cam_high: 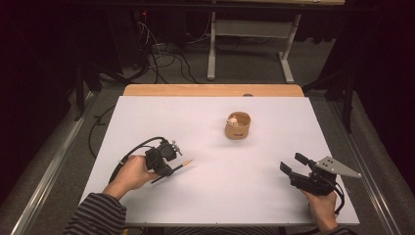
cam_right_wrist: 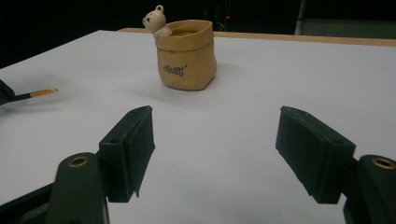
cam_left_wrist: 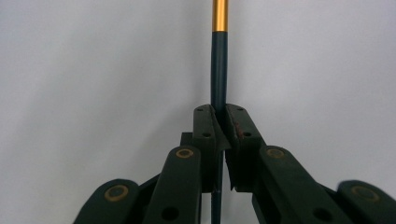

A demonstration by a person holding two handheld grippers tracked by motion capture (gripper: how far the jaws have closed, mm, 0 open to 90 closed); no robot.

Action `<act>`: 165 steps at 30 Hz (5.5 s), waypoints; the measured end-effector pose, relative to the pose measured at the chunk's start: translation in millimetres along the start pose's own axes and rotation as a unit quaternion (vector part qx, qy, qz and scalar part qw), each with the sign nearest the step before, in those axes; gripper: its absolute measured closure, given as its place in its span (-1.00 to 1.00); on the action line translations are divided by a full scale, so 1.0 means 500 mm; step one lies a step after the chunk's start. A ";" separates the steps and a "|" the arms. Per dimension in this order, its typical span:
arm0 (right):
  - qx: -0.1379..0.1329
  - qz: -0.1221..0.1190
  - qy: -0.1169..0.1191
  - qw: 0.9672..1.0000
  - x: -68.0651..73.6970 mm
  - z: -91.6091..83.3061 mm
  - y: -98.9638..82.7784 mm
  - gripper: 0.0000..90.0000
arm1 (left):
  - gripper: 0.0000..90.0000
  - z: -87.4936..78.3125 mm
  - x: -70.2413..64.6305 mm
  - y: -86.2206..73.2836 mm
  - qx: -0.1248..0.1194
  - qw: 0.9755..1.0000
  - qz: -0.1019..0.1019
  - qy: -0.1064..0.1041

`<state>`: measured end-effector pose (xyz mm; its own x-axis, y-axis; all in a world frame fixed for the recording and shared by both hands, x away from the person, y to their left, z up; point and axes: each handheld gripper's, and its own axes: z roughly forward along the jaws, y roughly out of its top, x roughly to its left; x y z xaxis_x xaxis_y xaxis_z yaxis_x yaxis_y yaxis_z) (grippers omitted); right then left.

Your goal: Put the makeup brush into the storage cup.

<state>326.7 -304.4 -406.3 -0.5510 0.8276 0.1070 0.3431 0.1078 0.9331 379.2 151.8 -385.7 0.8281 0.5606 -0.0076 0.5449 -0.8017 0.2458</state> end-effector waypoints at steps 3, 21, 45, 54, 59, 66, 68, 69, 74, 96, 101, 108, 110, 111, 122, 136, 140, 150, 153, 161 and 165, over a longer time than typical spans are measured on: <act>0.000 -0.001 0.000 1.000 0.000 0.000 0.000 -0.34 | 0.86 -0.004 -0.001 -0.001 -0.008 1.000 -0.002 0.002; 0.000 -0.003 0.001 1.000 0.000 0.001 0.000 -0.33 | 0.86 -0.028 -0.021 -0.016 -0.072 0.997 -0.013 0.003; 0.001 -0.002 0.001 1.000 0.000 0.002 0.000 -0.33 | 0.86 -0.044 -0.057 -0.022 -0.163 0.986 -0.019 -0.005; 0.002 -0.005 0.001 1.000 0.000 0.002 0.000 -0.33 | 0.86 -0.048 -0.069 -0.018 -0.194 0.981 -0.016 -0.009; 0.001 -0.006 0.002 1.000 0.000 0.002 0.000 -0.33 | 0.86 -0.045 -0.073 -0.015 -0.200 0.980 -0.014 -0.013; 0.001 -0.006 0.002 1.000 0.002 0.002 0.000 -0.33 | 0.86 -0.046 -0.084 -0.010 -0.223 0.974 -0.013 -0.019; 0.001 -0.007 0.001 1.000 0.002 0.002 0.000 -0.33 | 0.86 -0.045 -0.087 -0.008 -0.229 0.973 -0.011 -0.020; 0.001 -0.007 0.000 1.000 0.002 0.002 0.000 -0.33 | 0.86 -0.045 -0.089 -0.007 -0.231 0.973 -0.011 -0.021; 0.003 -0.013 0.000 1.000 0.002 0.004 0.000 -0.33 | 0.86 -0.041 -0.094 -0.002 -0.243 0.970 -0.009 -0.024; 0.004 -0.014 0.004 1.000 0.008 0.003 0.001 -0.32 | 0.86 -0.035 -0.119 0.023 -0.284 0.958 -0.009 -0.037; 0.002 -0.012 0.004 1.000 0.009 0.001 0.002 -0.31 | 0.86 -0.037 -0.125 0.029 -0.294 0.955 -0.009 -0.040; 0.000 -0.007 0.009 1.000 0.011 0.000 0.003 -0.31 | 0.86 -0.039 -0.131 0.040 -0.307 0.951 -0.009 -0.039; 0.002 -0.006 0.010 1.000 0.012 0.001 0.003 -0.31 | 0.86 -0.039 -0.132 0.043 -0.314 0.949 -0.012 -0.040; 0.003 -0.003 0.010 1.000 0.013 0.002 0.004 -0.30 | 0.86 -0.037 -0.133 0.044 -0.318 0.947 -0.014 -0.040; 0.007 -0.011 0.034 0.999 0.043 0.016 0.017 -0.28 | 0.86 -0.022 -0.139 0.054 -0.329 0.943 -0.015 -0.044; 0.016 -0.018 0.077 0.997 0.077 0.043 0.030 -0.26 | 0.86 -0.010 -0.145 0.066 -0.331 0.942 -0.009 -0.047; 0.017 -0.021 0.082 0.996 0.089 0.053 0.034 -0.25 | 0.86 -0.010 -0.144 0.066 -0.332 0.942 -0.009 -0.047; 0.026 -0.030 0.109 0.993 0.120 0.080 0.049 -0.27 | 0.86 -0.011 -0.143 0.067 -0.338 0.940 -0.009 -0.047; 0.033 -0.028 0.119 0.992 0.129 0.089 0.053 -0.27 | 0.86 -0.012 -0.143 0.067 -0.340 0.939 -0.008 -0.046; 0.036 -0.034 0.137 0.989 0.148 0.101 0.061 -0.21 | 0.86 -0.012 -0.146 0.070 -0.341 0.939 -0.006 -0.044; 0.039 -0.037 0.144 0.988 0.156 0.108 0.064 -0.15 | 0.86 -0.012 -0.150 0.074 -0.339 0.940 0.001 -0.038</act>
<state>335.7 -206.7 -386.5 -0.7667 0.6257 0.1439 0.3451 0.2126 0.9142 336.6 81.3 -370.2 0.8502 0.5220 -0.0686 0.3547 -0.4715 0.8074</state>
